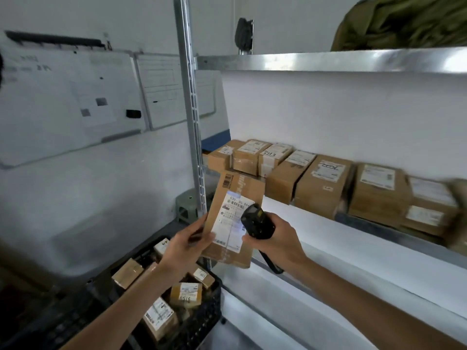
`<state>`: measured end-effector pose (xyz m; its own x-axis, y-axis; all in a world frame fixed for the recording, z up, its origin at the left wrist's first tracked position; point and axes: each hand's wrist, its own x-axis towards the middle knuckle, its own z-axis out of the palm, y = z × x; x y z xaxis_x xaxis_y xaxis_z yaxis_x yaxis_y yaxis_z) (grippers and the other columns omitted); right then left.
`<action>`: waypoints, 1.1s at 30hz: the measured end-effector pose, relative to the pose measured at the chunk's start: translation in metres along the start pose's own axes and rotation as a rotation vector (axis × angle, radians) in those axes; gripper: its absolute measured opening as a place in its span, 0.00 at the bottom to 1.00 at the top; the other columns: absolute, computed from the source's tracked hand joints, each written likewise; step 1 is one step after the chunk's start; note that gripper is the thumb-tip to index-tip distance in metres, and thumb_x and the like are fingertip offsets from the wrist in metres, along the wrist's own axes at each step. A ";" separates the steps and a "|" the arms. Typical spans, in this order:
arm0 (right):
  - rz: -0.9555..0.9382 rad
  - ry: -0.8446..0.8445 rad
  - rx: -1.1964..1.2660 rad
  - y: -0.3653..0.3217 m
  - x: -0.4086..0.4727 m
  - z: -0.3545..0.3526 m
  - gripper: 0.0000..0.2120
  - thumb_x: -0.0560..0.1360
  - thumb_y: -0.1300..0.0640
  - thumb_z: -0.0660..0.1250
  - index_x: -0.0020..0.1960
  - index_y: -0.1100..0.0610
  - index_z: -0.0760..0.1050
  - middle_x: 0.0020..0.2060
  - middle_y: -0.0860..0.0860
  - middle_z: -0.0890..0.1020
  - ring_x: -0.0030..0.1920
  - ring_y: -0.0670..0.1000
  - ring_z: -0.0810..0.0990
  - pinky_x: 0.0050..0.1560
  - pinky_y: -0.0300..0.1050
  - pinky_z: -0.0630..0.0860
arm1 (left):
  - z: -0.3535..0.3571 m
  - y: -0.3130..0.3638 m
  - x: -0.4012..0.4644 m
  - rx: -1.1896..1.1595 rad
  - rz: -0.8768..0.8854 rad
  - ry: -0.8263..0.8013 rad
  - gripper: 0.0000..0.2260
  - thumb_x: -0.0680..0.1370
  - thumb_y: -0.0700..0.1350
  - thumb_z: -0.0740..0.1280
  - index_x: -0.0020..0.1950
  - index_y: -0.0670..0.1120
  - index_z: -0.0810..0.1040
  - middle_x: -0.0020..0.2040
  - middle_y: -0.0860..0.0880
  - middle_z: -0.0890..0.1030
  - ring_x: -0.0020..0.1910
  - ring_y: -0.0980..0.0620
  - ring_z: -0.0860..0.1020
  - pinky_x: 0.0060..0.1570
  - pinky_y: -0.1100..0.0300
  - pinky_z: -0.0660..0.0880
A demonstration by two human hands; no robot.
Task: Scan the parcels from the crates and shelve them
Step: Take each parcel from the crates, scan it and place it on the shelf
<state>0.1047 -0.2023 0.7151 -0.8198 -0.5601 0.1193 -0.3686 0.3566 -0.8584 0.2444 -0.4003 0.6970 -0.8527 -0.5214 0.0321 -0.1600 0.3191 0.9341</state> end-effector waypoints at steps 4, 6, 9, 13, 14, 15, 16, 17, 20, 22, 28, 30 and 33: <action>0.002 0.049 -0.069 -0.003 -0.045 -0.050 0.26 0.69 0.48 0.81 0.61 0.41 0.73 0.51 0.38 0.80 0.52 0.42 0.79 0.47 0.33 0.74 | 0.031 0.028 -0.019 -0.008 0.086 -0.060 0.25 0.77 0.51 0.72 0.72 0.65 0.71 0.52 0.64 0.85 0.52 0.60 0.84 0.54 0.54 0.82; 0.002 0.083 -0.121 -0.004 -0.067 -0.074 0.29 0.68 0.46 0.81 0.65 0.43 0.74 0.54 0.38 0.81 0.53 0.43 0.79 0.47 0.33 0.74 | 0.047 0.047 -0.026 -0.015 0.138 -0.105 0.24 0.78 0.48 0.72 0.72 0.62 0.72 0.51 0.63 0.85 0.51 0.62 0.84 0.51 0.59 0.82; 0.010 0.148 -0.213 -0.007 -0.104 -0.110 0.31 0.66 0.42 0.81 0.66 0.42 0.74 0.57 0.38 0.82 0.53 0.44 0.80 0.49 0.38 0.78 | 0.073 0.073 -0.038 -0.030 0.198 -0.177 0.23 0.79 0.45 0.71 0.72 0.61 0.73 0.53 0.58 0.85 0.50 0.60 0.84 0.49 0.59 0.83; 0.062 0.220 -0.318 -0.010 -0.162 -0.154 0.27 0.66 0.41 0.81 0.62 0.41 0.75 0.53 0.38 0.82 0.50 0.43 0.81 0.46 0.39 0.78 | 0.113 0.096 -0.067 -0.051 0.264 -0.272 0.22 0.80 0.48 0.70 0.71 0.63 0.72 0.55 0.57 0.85 0.52 0.53 0.85 0.54 0.52 0.83; 0.081 0.236 -0.350 -0.009 -0.177 -0.164 0.26 0.66 0.40 0.81 0.61 0.40 0.75 0.52 0.38 0.82 0.48 0.43 0.80 0.44 0.38 0.78 | 0.124 0.101 -0.076 -0.056 0.281 -0.298 0.21 0.80 0.49 0.70 0.71 0.64 0.72 0.55 0.57 0.85 0.52 0.52 0.85 0.53 0.52 0.83; 0.101 0.247 -0.384 -0.008 -0.193 -0.175 0.26 0.66 0.40 0.80 0.60 0.39 0.74 0.50 0.38 0.82 0.47 0.42 0.80 0.43 0.37 0.77 | 0.135 0.105 -0.086 -0.064 0.297 -0.320 0.21 0.80 0.50 0.69 0.71 0.65 0.71 0.55 0.57 0.84 0.52 0.52 0.85 0.53 0.53 0.83; 0.121 0.254 -0.418 -0.007 -0.208 -0.185 0.25 0.66 0.41 0.80 0.59 0.39 0.74 0.49 0.38 0.81 0.47 0.42 0.80 0.42 0.37 0.76 | 0.146 0.109 -0.096 -0.074 0.308 -0.340 0.20 0.79 0.52 0.69 0.70 0.65 0.71 0.55 0.57 0.84 0.52 0.52 0.84 0.52 0.54 0.83; 0.145 0.265 -0.450 -0.006 -0.224 -0.196 0.25 0.66 0.41 0.80 0.58 0.38 0.73 0.48 0.38 0.81 0.46 0.42 0.80 0.42 0.37 0.76 | 0.157 0.114 -0.106 -0.089 0.318 -0.362 0.20 0.79 0.52 0.69 0.70 0.65 0.72 0.55 0.56 0.84 0.52 0.51 0.84 0.50 0.56 0.83; 0.221 0.316 -0.530 0.000 -0.268 -0.224 0.26 0.63 0.39 0.80 0.57 0.40 0.75 0.48 0.38 0.83 0.47 0.43 0.81 0.45 0.45 0.81 | 0.187 0.129 -0.135 -0.132 0.339 -0.414 0.19 0.79 0.53 0.69 0.70 0.63 0.74 0.54 0.54 0.85 0.51 0.50 0.84 0.46 0.60 0.83; 0.266 0.329 -0.580 0.003 -0.295 -0.242 0.28 0.62 0.38 0.80 0.59 0.40 0.75 0.49 0.39 0.83 0.48 0.43 0.81 0.48 0.48 0.82 | 0.207 0.139 -0.152 -0.132 0.358 -0.432 0.19 0.80 0.52 0.69 0.70 0.59 0.75 0.54 0.53 0.84 0.50 0.51 0.84 0.43 0.63 0.82; 0.426 0.353 -0.785 0.006 -0.372 -0.304 0.28 0.64 0.35 0.79 0.59 0.41 0.74 0.49 0.39 0.82 0.49 0.46 0.79 0.44 0.44 0.76 | 0.259 0.169 -0.189 -0.069 0.453 -0.495 0.18 0.80 0.54 0.67 0.70 0.61 0.75 0.56 0.53 0.80 0.51 0.51 0.82 0.41 0.67 0.81; 0.483 0.332 -0.859 0.006 -0.397 -0.326 0.27 0.65 0.36 0.79 0.59 0.42 0.74 0.49 0.40 0.81 0.49 0.47 0.78 0.42 0.43 0.71 | 0.276 0.180 -0.198 -0.047 0.505 -0.488 0.17 0.80 0.52 0.67 0.69 0.61 0.75 0.56 0.54 0.79 0.51 0.52 0.81 0.40 0.68 0.80; 0.544 0.325 -0.942 0.011 -0.429 -0.358 0.29 0.65 0.34 0.79 0.59 0.45 0.73 0.50 0.43 0.81 0.49 0.48 0.77 0.45 0.45 0.71 | 0.304 0.197 -0.212 -0.046 0.549 -0.485 0.17 0.81 0.50 0.68 0.69 0.61 0.75 0.56 0.53 0.78 0.52 0.51 0.80 0.40 0.69 0.79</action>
<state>0.2953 0.3099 0.8331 -0.9962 0.0125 0.0868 0.0006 0.9908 -0.1351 0.2426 0.0136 0.7659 -0.9298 0.1161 0.3493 0.3659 0.3944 0.8430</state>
